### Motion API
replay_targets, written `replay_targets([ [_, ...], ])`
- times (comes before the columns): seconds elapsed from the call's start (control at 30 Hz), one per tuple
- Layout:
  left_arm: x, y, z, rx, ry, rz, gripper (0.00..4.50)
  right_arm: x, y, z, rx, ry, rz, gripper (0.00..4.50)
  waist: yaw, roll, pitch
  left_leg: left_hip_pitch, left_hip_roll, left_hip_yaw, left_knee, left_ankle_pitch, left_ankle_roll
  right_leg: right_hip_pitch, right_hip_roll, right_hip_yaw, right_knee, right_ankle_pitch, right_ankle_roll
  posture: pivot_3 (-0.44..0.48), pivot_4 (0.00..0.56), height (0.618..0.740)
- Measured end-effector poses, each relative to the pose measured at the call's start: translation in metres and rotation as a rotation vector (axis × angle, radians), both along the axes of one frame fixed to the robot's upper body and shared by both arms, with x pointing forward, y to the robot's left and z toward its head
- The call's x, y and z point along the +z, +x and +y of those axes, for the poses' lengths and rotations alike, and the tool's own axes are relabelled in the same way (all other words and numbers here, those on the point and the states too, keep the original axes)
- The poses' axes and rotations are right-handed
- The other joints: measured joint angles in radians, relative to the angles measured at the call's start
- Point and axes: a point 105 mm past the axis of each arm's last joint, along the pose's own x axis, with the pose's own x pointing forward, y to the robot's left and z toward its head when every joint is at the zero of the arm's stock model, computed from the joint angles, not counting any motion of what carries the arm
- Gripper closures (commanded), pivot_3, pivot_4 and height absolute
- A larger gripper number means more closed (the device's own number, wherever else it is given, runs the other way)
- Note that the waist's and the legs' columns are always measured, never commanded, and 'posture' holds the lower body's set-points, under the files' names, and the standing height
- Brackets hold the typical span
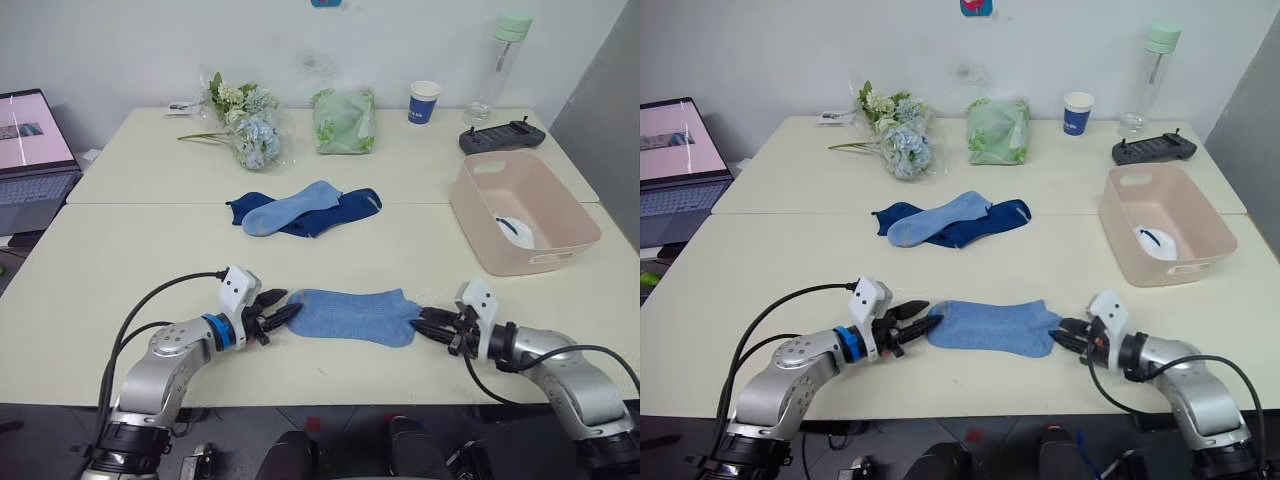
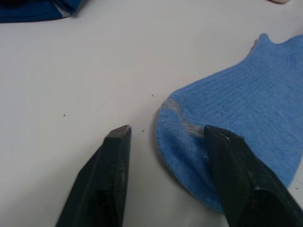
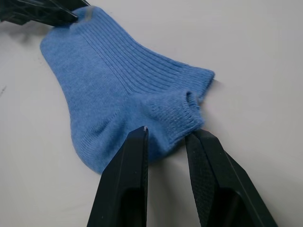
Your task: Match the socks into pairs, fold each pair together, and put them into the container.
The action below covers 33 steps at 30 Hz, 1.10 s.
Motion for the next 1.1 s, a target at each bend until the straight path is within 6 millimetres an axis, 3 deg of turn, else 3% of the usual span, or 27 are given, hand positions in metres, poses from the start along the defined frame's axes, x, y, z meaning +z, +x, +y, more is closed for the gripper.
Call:
replay_targets([
  [0.07, -0.001, -0.001, 0.000, 0.000, -0.003, 0.005, 3.78, 0.001, 0.001, 0.001, -0.002, 0.007, 0.006, 3.77, 0.000, 0.000, 0.000, 0.000, 0.000, 0.000, 0.000, 0.000, 0.000, 0.000, 0.000, 0.000, 0.000, 0.000, 0.000, 0.000, 0.150, 0.740],
  [0.13, -0.003, -0.005, 0.000, -0.003, -0.008, 0.014, 4.39, 0.004, 0.002, 0.002, 0.003, 0.022, 0.008, 4.44, 0.000, 0.000, 0.000, 0.000, 0.000, 0.000, 0.000, 0.000, 0.000, 0.000, 0.000, 0.000, 0.000, 0.000, 0.000, 0.000, 0.150, 0.740],
  [0.17, -0.003, -0.006, -0.001, -0.005, -0.014, 0.015, 4.45, 0.005, 0.002, 0.002, 0.003, 0.026, 0.007, 4.48, -0.001, 0.000, 0.000, 0.000, 0.000, 0.000, 0.000, 0.000, 0.000, 0.000, 0.000, 0.000, 0.000, 0.000, 0.000, 0.000, 0.150, 0.740],
  [0.5, -0.006, -0.034, -0.008, 0.017, -0.065, 0.091, 4.45, 0.015, -0.003, -0.010, 0.037, -0.007, 0.057, 4.48, -0.001, 0.000, 0.000, 0.000, 0.001, 0.000, 0.000, 0.000, 0.001, 0.000, 0.000, 0.000, 0.000, 0.000, 0.000, 0.000, 0.150, 0.740],
  [0.77, -0.006, -0.032, -0.008, 0.029, -0.046, 0.109, 4.45, 0.015, -0.007, -0.006, 0.060, 0.010, 0.088, 4.48, 0.000, 0.000, 0.000, 0.000, 0.000, 0.000, 0.000, -0.001, 0.003, 0.000, 0.000, 0.000, 0.000, 0.000, 0.000, 0.000, 0.150, 0.740],
  [0.87, -0.007, -0.033, -0.008, 0.020, -0.047, 0.116, 4.50, 0.015, -0.005, -0.007, 0.056, 0.006, 0.077, 3.78, 0.000, 0.000, 0.000, 0.000, 0.000, 0.000, 0.000, -0.001, 0.002, 0.000, 0.000, 0.000, 0.000, 0.000, 0.000, 0.000, 0.150, 0.740],
  [1.1, -0.004, -0.034, -0.010, 0.004, -0.054, 0.109, 2.70, 0.017, 0.002, -0.012, 0.028, -0.011, 0.046, 1.45, 0.000, 0.000, 0.000, 0.000, 0.000, 0.000, 0.000, 0.000, 0.001, 0.000, 0.000, 0.000, 0.000, 0.000, 0.000, 0.000, 0.150, 0.740],
])
